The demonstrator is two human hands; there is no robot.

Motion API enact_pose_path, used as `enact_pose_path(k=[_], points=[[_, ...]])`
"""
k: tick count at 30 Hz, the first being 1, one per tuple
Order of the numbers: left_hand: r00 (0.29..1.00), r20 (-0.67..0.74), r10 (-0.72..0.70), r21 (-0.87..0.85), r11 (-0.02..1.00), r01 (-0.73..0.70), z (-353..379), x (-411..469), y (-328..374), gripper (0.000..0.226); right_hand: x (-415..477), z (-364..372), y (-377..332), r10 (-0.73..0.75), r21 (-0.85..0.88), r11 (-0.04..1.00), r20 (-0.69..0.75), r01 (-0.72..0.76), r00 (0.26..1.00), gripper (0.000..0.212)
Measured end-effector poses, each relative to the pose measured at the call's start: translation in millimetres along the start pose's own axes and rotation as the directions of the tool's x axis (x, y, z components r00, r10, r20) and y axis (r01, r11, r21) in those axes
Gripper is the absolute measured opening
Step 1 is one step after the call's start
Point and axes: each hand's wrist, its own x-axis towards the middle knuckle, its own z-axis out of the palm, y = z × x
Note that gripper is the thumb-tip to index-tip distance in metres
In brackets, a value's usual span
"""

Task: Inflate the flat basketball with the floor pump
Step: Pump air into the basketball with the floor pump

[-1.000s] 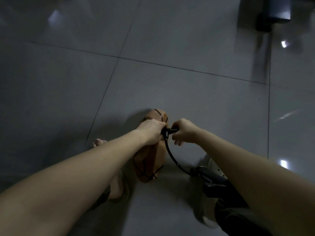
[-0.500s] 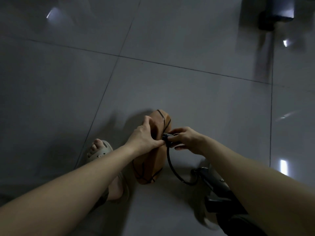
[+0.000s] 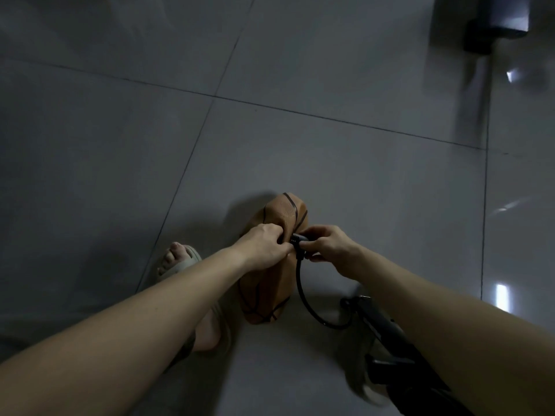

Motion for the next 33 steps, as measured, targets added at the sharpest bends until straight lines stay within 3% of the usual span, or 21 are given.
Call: enact_pose_path(k=[22, 26, 28, 30, 33], points=[[1.0, 0.015, -0.017, -0.047, 0.999, 0.018, 7.4, 1.7, 2.3, 0.024, 0.3, 5.7, -9.9, 0.002, -0.119, 0.993, -0.035, -0.006, 0.999, 0.017], [0.999, -0.008, -0.043, -0.129, 0.991, 0.042, 9.5, 2.8, 6.5, 0.028, -0.1, 4.8, -11.5, -0.033, -0.168, 0.985, -0.045, 0.025, 0.998, 0.02], [0.997, -0.014, -0.071, -0.185, 0.98, 0.068, 12.2, 4.8, 9.0, 0.029, 0.2, -0.6, -12.7, -0.04, -0.194, 0.981, -0.05, 0.029, 0.998, 0.03], [0.995, -0.016, -0.096, -0.195, 0.977, 0.091, 14.5, 4.8, 12.1, 0.027, 2.1, -7.6, -14.5, -0.03, -0.29, 0.957, -0.055, 0.012, 0.998, 0.056], [0.992, -0.062, -0.113, -0.182, 0.978, 0.101, 18.0, 3.0, 15.2, 0.026, -1.3, -11.7, -16.9, 0.013, -0.59, 0.805, -0.097, -0.068, 0.995, 0.091]])
